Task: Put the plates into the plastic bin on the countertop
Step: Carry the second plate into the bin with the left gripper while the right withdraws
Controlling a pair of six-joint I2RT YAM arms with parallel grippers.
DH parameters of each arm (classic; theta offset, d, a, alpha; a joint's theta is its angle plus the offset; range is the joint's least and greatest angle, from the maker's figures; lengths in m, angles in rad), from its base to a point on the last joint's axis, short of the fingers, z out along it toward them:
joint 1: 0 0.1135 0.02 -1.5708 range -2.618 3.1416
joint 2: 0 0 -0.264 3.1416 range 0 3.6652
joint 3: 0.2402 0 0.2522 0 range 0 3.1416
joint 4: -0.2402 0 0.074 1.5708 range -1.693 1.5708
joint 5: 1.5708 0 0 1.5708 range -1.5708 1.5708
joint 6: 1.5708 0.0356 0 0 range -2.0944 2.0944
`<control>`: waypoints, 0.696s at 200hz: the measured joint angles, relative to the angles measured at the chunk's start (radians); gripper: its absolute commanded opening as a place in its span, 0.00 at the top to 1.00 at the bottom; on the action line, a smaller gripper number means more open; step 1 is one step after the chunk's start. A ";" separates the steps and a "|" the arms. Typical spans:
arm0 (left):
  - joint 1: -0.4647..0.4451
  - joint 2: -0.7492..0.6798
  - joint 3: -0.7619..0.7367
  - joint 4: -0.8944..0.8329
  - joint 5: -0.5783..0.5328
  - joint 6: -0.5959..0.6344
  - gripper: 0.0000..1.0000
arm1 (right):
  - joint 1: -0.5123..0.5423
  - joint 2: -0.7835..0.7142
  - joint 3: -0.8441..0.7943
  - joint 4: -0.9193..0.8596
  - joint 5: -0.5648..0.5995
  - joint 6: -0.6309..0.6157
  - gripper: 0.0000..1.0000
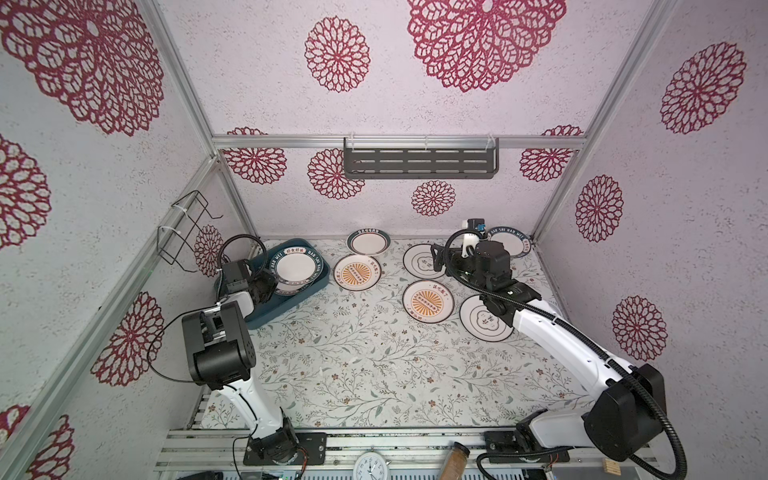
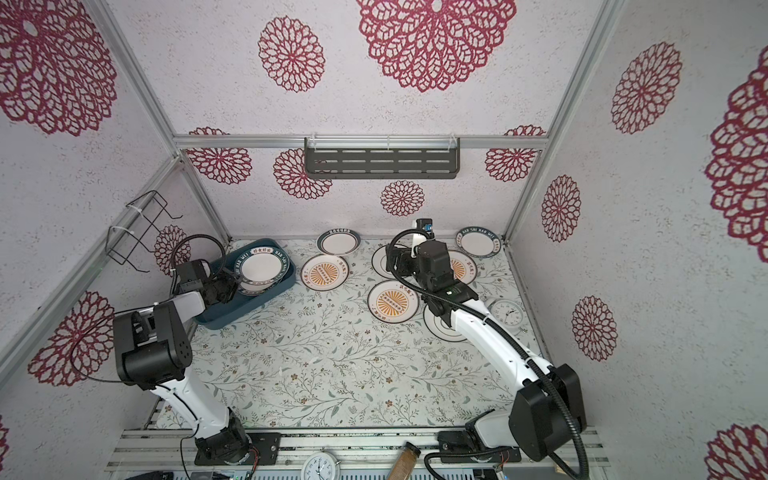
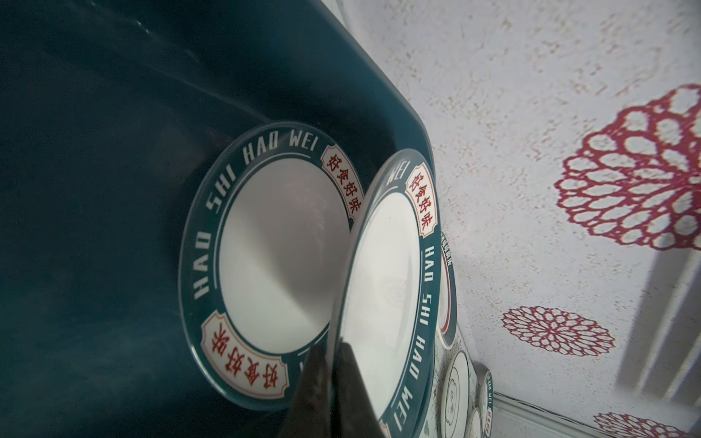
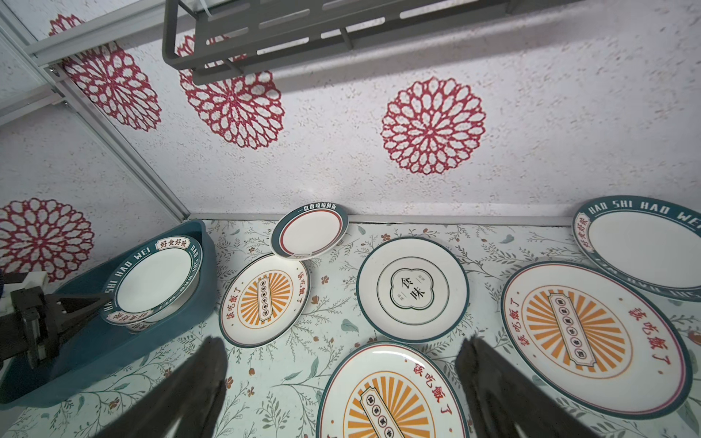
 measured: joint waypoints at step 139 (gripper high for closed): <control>0.006 0.132 0.221 -0.146 -0.042 0.075 1.00 | 0.000 -0.036 -0.011 -0.012 0.051 0.000 0.01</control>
